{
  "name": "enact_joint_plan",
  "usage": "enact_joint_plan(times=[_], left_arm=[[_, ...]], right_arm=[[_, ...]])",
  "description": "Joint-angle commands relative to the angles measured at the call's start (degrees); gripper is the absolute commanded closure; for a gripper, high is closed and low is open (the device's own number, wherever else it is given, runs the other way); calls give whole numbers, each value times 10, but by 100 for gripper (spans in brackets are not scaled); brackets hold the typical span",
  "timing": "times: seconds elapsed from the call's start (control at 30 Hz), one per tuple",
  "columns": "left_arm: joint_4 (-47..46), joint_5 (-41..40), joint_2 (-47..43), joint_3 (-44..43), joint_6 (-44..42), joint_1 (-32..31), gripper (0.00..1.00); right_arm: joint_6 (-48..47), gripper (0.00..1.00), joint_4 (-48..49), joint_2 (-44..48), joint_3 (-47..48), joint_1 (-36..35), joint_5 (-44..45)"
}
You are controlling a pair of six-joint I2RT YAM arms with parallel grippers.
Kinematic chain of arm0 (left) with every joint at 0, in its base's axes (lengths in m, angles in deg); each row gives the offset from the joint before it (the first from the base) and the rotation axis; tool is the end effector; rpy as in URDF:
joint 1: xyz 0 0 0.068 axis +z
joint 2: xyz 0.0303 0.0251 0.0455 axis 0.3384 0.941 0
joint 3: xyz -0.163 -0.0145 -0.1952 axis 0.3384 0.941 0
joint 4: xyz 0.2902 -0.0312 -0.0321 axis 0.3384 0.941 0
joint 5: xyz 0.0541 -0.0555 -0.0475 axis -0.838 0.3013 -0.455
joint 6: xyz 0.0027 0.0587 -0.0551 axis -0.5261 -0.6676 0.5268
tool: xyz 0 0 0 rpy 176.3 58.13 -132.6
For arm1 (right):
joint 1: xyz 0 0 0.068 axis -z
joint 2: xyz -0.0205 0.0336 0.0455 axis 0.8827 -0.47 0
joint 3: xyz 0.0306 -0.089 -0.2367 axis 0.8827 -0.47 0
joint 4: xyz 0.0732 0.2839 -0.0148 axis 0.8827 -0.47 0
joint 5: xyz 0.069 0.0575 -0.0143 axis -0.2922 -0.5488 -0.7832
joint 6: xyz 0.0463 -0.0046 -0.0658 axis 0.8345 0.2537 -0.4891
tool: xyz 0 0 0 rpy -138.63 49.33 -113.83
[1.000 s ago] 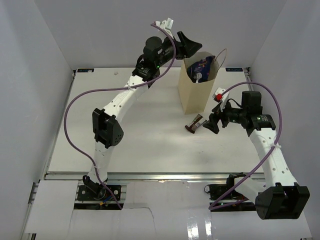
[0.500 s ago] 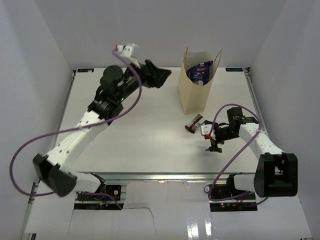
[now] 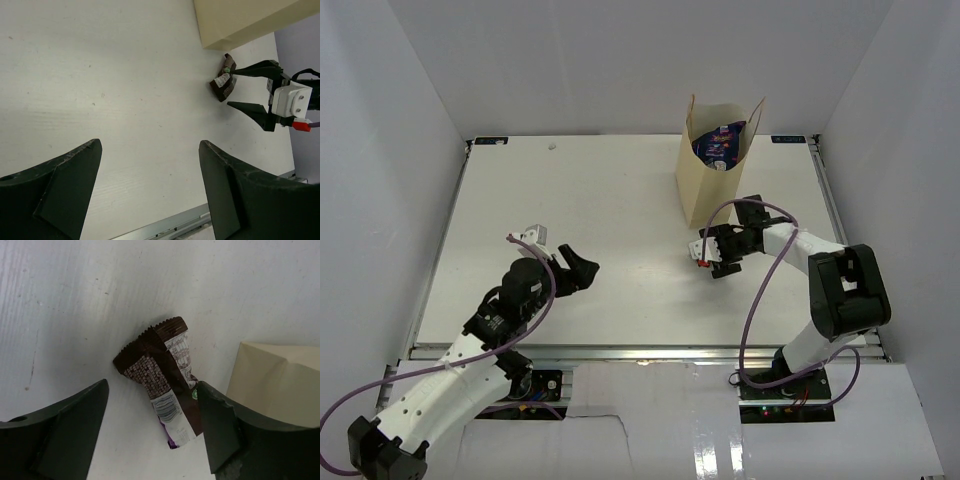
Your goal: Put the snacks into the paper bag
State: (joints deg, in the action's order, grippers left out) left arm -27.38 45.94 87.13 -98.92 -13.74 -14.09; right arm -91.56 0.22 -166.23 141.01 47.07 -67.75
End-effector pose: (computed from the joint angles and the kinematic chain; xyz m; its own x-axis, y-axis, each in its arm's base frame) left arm 0.1985 -0.1218 0.2209 -0.5485 -0.4241 -0.7206 0.1138 0.8160 -0.5668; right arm 0.3175 0.1200 0.1034 0.5113 -0.7600 -0.4012 -0.8227 -0.2978 -0.4842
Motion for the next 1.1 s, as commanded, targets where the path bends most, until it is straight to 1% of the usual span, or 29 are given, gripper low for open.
enact_joint_plan(times=[0.0,0.03,0.07,0.13,0.17,0.23,0.3,0.33,0.37,0.4,0.43,0.47,0.5,0.57,0.6,0.63,0.67,0.7,0.73,0.77,0.8,0.83,0.87,0.9,0.93,0.97,1.0,1.03,1.07], left_arm=[[-4,-17,-10,-2,42,2,11],[-4,-15,-5,-5,39,2,11],[-4,-14,1,-13,36,2,10],[-4,-8,22,-20,27,2,10],[-3,-6,29,-23,24,2,10],[-6,-2,43,-27,22,2,10],[-11,1,48,-27,20,2,10],[-15,1,49,-26,17,1,10],[-18,1,49,-26,16,1,10],[-19,0,49,-26,16,2,10],[-21,-1,47,-25,13,2,10],[-22,-2,45,-25,11,2,10],[-24,-6,42,-25,9,2,10],[-28,-11,33,-21,4,2,10],[-32,-15,31,-21,2,2,10],[-34,-16,30,-20,0,2,10],[-36,-18,28,-20,-4,2,10],[-37,-19,28,-22,-6,2,10],[-38,-19,28,-23,-9,1,10],[-37,-20,30,-27,-12,2,10],[-34,-22,29,-30,-17,2,10],[-31,-25,30,-33,-19,2,10],[-28,-28,28,-40,-21,2,10],[-22,-33,25,-44,-28,2,10],[-19,-39,23,-48,-33,2,9],[-17,-42,21,-53,-36,2,9],[-11,-45,18,-62,-43,2,9],[-7,-50,18,-68,-47,2,9],[-4,-51,18,-72,-50,2,9]], right_arm=[[19,26,28,-28,28,-15,41],[21,32,24,-33,33,-17,44],[23,45,18,-38,37,-17,47],[33,57,-4,-43,42,-17,44],[33,65,-13,-41,41,-18,35],[34,73,-39,-23,31,-17,20],[43,82,-77,8,27,-17,-25],[62,85,-94,33,32,-17,-65],[78,86,-114,33,39,-17,-90],[102,87,-133,59,50,-16,-118],[127,91,-170,70,63,-16,-146],[183,92,-184,83,94,-16,-201],[225,92,-192,109,111,-16,-226],[308,92,-190,132,150,-16,-281],[378,92,-189,144,199,-15,-294],[420,92,-183,148,226,-15,-301],[470,92,-144,153,249,-14,-294],[574,92,-118,153,292,-8,-284],[613,92,-96,153,311,-1,-275],[659,92,-41,153,328,3,-239],[763,92,-5,154,345,7,-198],[802,92,25,155,351,14,-156],[833,92,73,154,356,16,-86],[860,92,93,152,359,19,-43],[909,92,109,148,364,20,1],[927,92,124,139,366,20,79],[942,92,145,133,368,20,112],[972,92,154,127,373,20,167],[981,92,162,113,374,20,188]])
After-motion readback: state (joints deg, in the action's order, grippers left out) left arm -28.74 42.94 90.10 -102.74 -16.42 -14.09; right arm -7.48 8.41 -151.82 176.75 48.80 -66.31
